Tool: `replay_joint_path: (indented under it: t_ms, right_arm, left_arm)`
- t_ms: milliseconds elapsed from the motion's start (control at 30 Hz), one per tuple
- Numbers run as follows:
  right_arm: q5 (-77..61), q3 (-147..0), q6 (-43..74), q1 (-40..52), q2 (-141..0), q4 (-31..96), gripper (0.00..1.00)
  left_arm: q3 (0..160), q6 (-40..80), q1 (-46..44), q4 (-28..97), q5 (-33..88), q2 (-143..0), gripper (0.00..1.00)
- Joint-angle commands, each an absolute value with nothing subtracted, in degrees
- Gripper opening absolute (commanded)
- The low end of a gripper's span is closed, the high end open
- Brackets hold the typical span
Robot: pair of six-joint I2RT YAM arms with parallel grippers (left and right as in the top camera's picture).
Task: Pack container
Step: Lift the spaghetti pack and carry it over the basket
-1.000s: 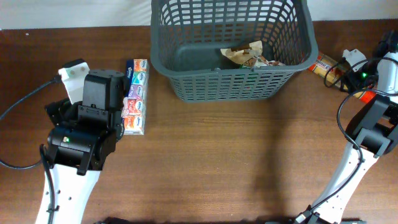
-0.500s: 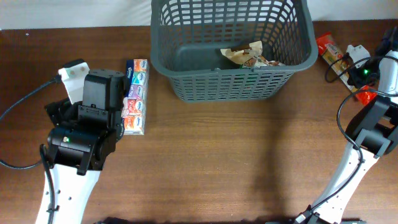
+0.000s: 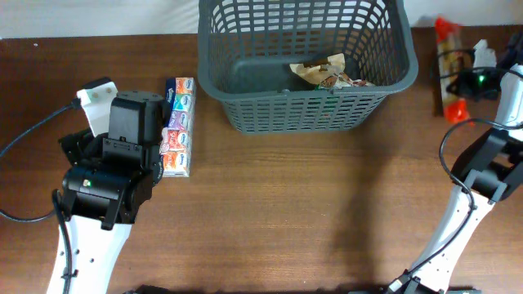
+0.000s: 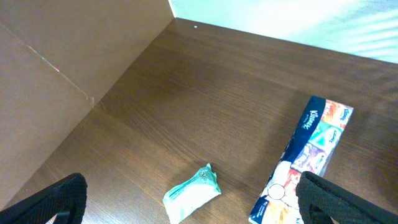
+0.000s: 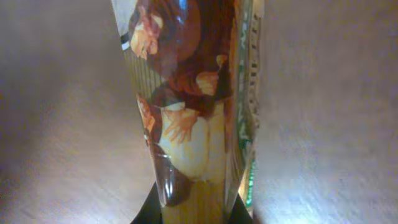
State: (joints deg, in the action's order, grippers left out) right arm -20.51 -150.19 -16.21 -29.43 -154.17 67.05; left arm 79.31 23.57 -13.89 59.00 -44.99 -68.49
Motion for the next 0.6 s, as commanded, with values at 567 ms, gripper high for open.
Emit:
replay_joint_path:
  t_ms: [567]
  right_arm:
    - [-35.7,-180.0,-1.1,-29.7,-122.8,76.3,0.04]
  left_arm:
    - [80.1,24.1,-13.6,59.1,-45.2,-68.7,1.0]
